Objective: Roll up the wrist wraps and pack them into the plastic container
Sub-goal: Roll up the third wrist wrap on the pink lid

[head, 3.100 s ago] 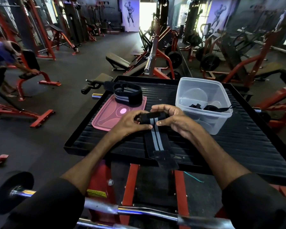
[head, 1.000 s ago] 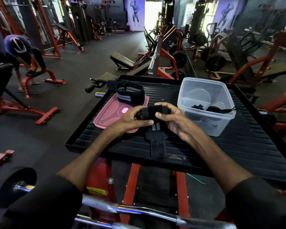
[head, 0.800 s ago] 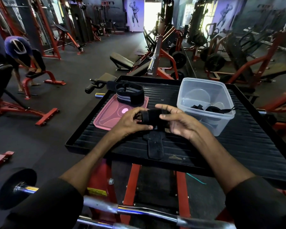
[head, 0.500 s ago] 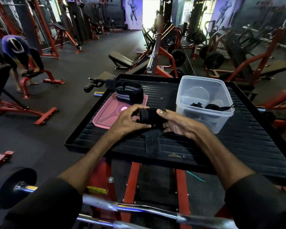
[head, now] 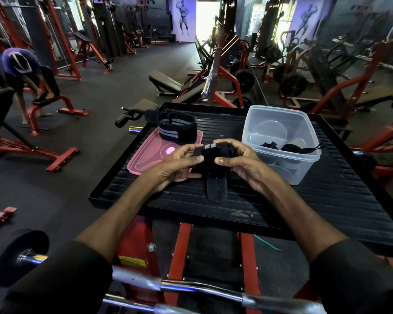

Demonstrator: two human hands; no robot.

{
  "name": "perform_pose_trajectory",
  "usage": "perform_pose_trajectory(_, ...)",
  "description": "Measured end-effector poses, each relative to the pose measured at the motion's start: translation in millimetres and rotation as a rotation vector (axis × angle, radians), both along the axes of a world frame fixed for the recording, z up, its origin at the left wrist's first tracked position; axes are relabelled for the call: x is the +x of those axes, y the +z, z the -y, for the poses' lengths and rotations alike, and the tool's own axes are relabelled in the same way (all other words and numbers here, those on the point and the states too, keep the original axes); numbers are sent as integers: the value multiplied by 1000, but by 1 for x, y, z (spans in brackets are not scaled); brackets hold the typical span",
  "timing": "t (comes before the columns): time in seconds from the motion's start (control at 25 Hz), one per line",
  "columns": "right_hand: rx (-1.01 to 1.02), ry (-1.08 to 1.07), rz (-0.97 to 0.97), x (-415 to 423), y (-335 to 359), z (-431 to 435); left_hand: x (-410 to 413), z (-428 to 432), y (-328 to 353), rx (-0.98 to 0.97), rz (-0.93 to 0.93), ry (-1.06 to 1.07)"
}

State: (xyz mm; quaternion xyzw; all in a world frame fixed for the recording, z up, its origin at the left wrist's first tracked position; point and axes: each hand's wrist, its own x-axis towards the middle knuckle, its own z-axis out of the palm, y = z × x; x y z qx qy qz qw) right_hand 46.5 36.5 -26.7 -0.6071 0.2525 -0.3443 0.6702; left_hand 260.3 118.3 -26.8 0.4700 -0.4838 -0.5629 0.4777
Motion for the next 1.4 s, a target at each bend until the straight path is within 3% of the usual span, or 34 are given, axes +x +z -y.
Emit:
perform_pose_trajectory(0.2,-50,-14,99,1,1,-2,0,4,-1,47,73,-98)
perform_pose_trajectory(0.44,-122,45,67,3,3,-6,-10,-2,-1,-143,184,116)
perform_pose_trajectory(0.6,179,177,75,0,11,-4,-8,-4,-6,-229,239,173)
perform_pose_trajectory(0.72,295,139,-47,1,15,-6,-5,-1,-9,-286,285,187)
perform_pose_trajectory(0.84,199,147,-220,3,7,-6,-1,1,-13,-346,349,202)
perform_pose_trajectory(0.96,171,134,-202,4,5,-6,0,0,-13,-354,356,176)
perform_pose_trajectory(1.08,165,45,-52,4,4,-4,-1,2,-13,-292,342,136)
perform_pose_trajectory(1.24,160,1,84,5,4,-6,0,1,-14,-41,206,-17)
perform_pose_trajectory(1.4,78,-12,137,4,5,-6,-3,-1,-4,49,63,-154)
